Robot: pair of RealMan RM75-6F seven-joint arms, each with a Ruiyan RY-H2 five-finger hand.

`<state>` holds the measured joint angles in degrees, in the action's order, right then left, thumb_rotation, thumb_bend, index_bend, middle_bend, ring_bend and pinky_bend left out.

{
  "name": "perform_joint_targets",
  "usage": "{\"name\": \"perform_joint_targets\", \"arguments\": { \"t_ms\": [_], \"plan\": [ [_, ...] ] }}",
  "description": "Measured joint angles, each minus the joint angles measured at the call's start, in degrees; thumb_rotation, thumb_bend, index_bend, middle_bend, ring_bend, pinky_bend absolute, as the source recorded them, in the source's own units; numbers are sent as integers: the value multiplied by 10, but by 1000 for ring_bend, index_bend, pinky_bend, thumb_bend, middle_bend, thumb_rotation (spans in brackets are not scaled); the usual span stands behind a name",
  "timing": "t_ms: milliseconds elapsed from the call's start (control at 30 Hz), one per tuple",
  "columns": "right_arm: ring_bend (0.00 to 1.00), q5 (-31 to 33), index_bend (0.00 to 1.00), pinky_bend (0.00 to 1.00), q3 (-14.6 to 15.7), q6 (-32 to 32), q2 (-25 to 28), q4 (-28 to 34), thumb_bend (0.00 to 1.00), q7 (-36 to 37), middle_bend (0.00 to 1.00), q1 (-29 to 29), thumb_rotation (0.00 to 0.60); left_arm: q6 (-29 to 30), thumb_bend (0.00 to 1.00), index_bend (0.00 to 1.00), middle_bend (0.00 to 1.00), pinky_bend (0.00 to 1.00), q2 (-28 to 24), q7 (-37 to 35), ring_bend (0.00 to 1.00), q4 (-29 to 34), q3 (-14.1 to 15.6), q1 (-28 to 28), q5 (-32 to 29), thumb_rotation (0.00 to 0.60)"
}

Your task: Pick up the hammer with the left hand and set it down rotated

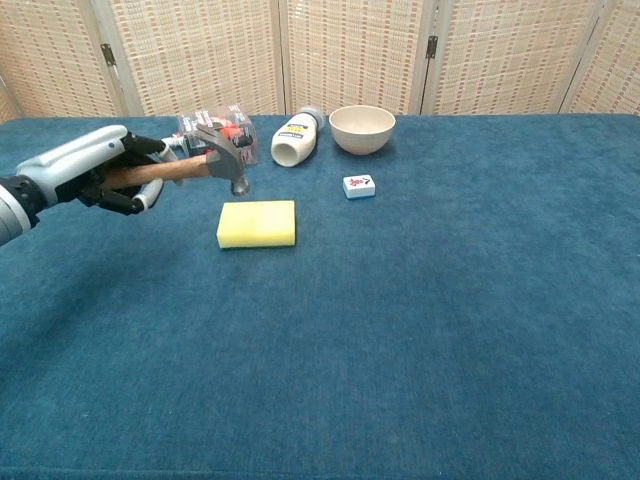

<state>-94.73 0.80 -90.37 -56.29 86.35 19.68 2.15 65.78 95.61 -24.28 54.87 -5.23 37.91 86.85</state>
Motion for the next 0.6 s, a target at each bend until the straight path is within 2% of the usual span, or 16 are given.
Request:
{"name": "perform_joint_targets", "arguments": {
  "t_ms": [267, 367, 433, 500, 533, 600],
  "plan": [
    [287, -1, 303, 302, 0, 4, 0, 2, 228, -2, 453, 3, 600, 8, 743, 760, 875, 970, 3, 3, 739, 5, 40, -11, 35, 600],
    [287, 0, 304, 302, 0, 3, 1, 2, 228, -2, 453, 2, 600, 11, 722, 643, 740, 898, 5, 15, 634, 1, 49, -13, 45, 600],
    [287, 0, 304, 302, 0, 3, 1, 2, 228, -2, 453, 1, 600, 7, 568, 456, 522, 732, 2, 20, 445, 6, 51, -14, 44, 600],
    [287, 0, 304, 302, 0, 2, 1, 2, 227, -1, 453, 1, 600, -1, 378, 254, 304, 484, -5, 27, 249, 19, 53, -14, 40, 600],
    [287, 0, 304, 302, 0, 2, 1, 2, 228, -1, 453, 1, 600, -5, 336, 165, 214, 373, -10, 32, 168, 27, 53, -15, 38, 600],
    [287, 0, 304, 302, -1, 1, 0, 1, 228, 0, 453, 1, 600, -9, 307, 84, 138, 295, -22, 43, 99, 49, 52, -16, 32, 600]
  ]
}}
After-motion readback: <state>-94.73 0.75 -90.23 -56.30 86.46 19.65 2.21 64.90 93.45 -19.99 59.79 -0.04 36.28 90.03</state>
